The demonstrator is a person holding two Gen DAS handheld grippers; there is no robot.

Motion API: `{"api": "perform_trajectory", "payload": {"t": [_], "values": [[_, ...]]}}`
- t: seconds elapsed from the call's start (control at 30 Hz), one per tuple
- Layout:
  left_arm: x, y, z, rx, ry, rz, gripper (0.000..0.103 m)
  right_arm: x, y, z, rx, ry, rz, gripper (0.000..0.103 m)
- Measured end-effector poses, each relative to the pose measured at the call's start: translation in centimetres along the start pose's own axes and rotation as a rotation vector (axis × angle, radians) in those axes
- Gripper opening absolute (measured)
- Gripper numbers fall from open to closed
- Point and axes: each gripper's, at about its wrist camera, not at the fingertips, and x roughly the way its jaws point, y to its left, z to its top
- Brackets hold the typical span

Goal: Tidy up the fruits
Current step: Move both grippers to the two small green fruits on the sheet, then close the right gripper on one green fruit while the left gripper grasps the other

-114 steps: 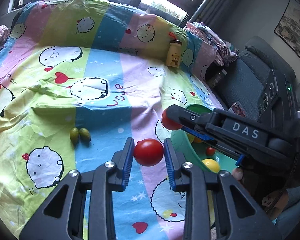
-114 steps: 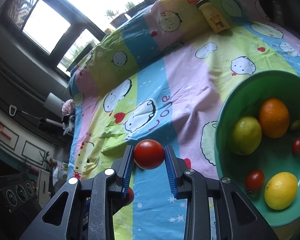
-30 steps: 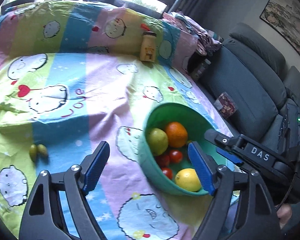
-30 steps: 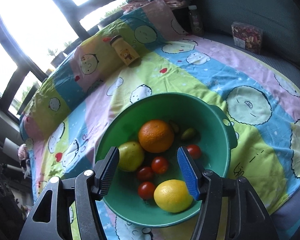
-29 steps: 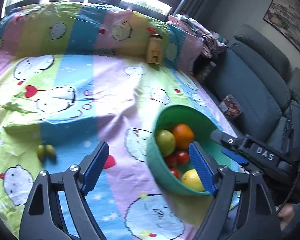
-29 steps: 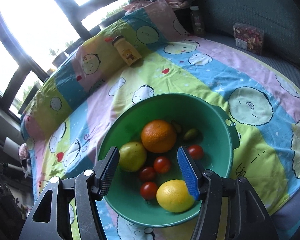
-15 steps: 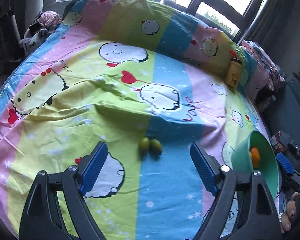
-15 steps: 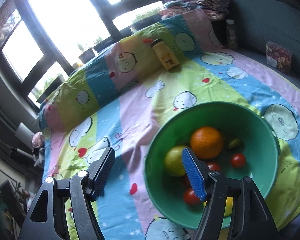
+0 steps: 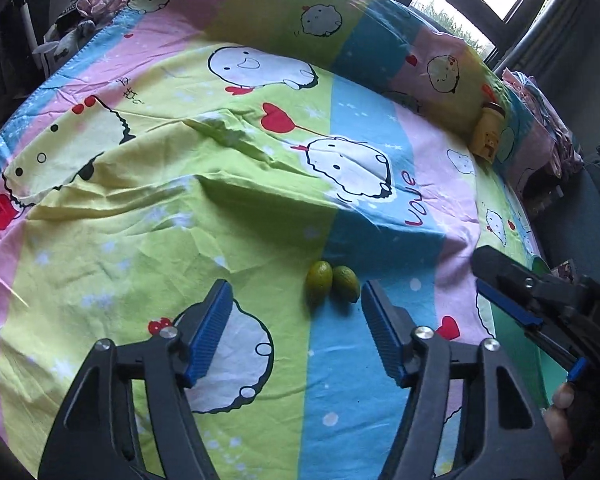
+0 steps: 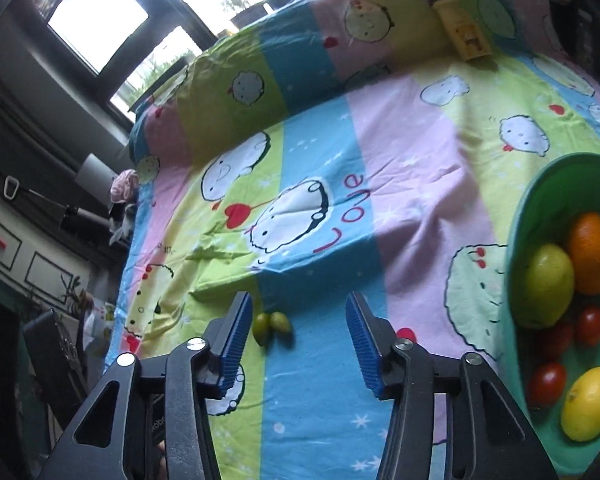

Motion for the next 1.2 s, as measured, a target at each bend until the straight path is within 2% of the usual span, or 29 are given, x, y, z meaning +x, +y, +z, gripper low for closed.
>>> {"api": "perform_trajectory", "payload": {"t": [0.07,0.13,0.27,0.4,0.7,0.83,0.9,1.03,1.2], "values": [[0.6,0.1,0.1,-0.01,0.028,-0.018,0.048,1.7,0.2,0.1,-0.007,0.048,0.008,0.03],[1.1,0.2,0.1,-0.016,0.041,-0.03,0.044,3.2,0.4,0.1,-0.012,0.085,0.021,0.028],[1.9,0.3,0.1,-0.023,0.065,-0.04,0.042,5.6,0.9,-0.1,-0.012,0.158,0.061,0.028],[2.3,0.6,0.1,-0.042,0.082,-0.059,0.041,7.0,1.2,-0.4,-0.02,0.202,0.04,0.028],[3.0,0.6,0.1,-0.028,0.092,-0.048,0.04,8.4,0.8,-0.5,0.007,0.236,0.043,0.027],[3.1,0.3,0.0,-0.016,0.08,-0.03,0.038,8.8,0.8,-0.5,0.01,0.238,0.034,0.027],[3.2,0.2,0.0,-0.006,0.071,-0.02,0.037,9.0,0.8,-0.6,0.014,0.239,0.037,0.024],[3.3,0.1,0.0,-0.009,0.068,-0.03,0.032,8.9,0.7,-0.6,0.019,0.23,0.034,0.022],[3.5,-0.2,0.0,0.003,0.057,-0.031,0.032,8.6,0.2,-0.5,0.041,0.223,0.02,0.022]]}}
